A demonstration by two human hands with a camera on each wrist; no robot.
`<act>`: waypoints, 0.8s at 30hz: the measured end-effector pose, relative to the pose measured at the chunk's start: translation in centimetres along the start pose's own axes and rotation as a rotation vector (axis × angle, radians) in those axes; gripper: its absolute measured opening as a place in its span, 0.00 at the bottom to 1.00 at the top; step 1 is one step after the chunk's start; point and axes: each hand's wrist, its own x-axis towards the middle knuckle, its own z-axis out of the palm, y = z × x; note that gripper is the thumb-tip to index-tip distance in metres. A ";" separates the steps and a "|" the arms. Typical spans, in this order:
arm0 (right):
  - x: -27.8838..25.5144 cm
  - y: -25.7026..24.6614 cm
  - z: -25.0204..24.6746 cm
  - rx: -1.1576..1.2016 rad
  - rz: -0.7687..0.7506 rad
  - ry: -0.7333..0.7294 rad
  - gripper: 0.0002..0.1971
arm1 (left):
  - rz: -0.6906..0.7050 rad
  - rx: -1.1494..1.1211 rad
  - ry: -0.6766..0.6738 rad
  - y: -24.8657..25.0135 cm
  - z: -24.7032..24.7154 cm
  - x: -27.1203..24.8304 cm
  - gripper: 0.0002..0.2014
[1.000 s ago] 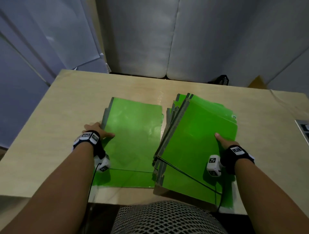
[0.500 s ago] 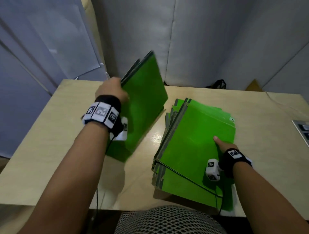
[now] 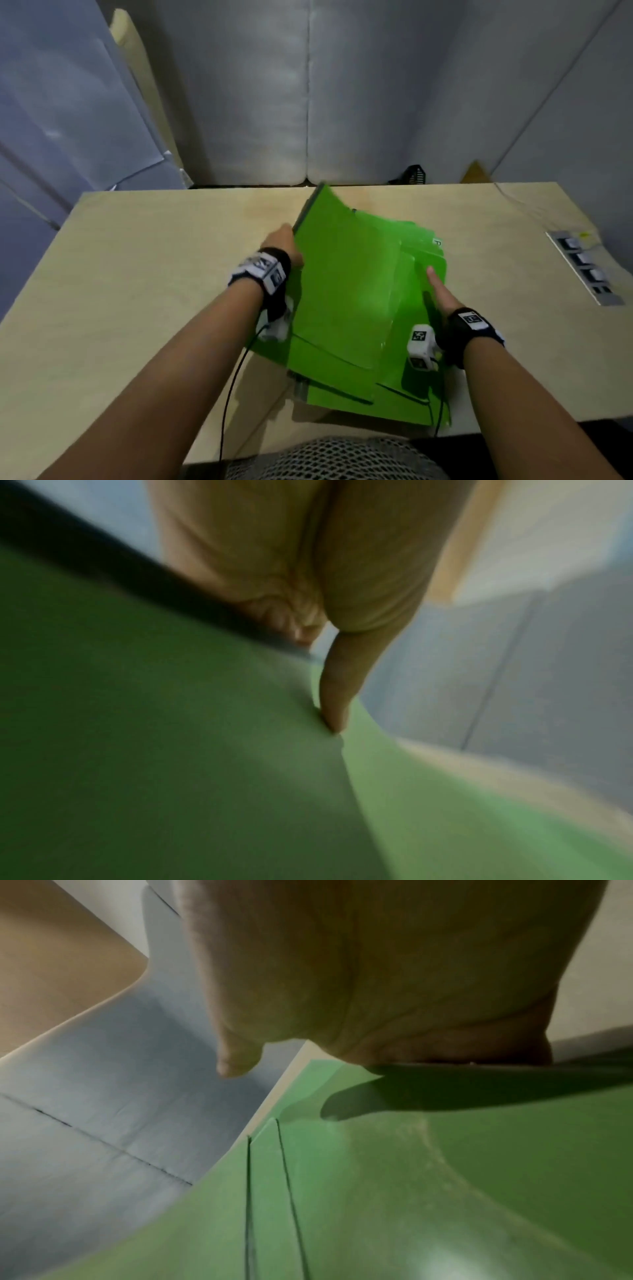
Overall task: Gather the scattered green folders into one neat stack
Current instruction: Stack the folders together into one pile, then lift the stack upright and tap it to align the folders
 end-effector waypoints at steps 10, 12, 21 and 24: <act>1.5 0.3 0.4 -0.175 -0.013 0.033 0.67 | -0.203 -0.253 -0.273 -1.7 7.3 1.2 0.43; 1.4 0.2 0.6 -0.169 0.004 0.044 0.68 | -0.253 -0.366 -0.330 -0.9 7.4 1.3 0.44; 1.9 0.4 2.1 -0.011 0.003 0.139 0.72 | -0.415 -0.716 -0.579 -1.9 7.0 2.1 0.49; 1.7 -1.3 2.6 -0.068 -0.090 0.165 0.63 | -0.366 -0.774 -0.608 -1.8 5.7 1.6 0.34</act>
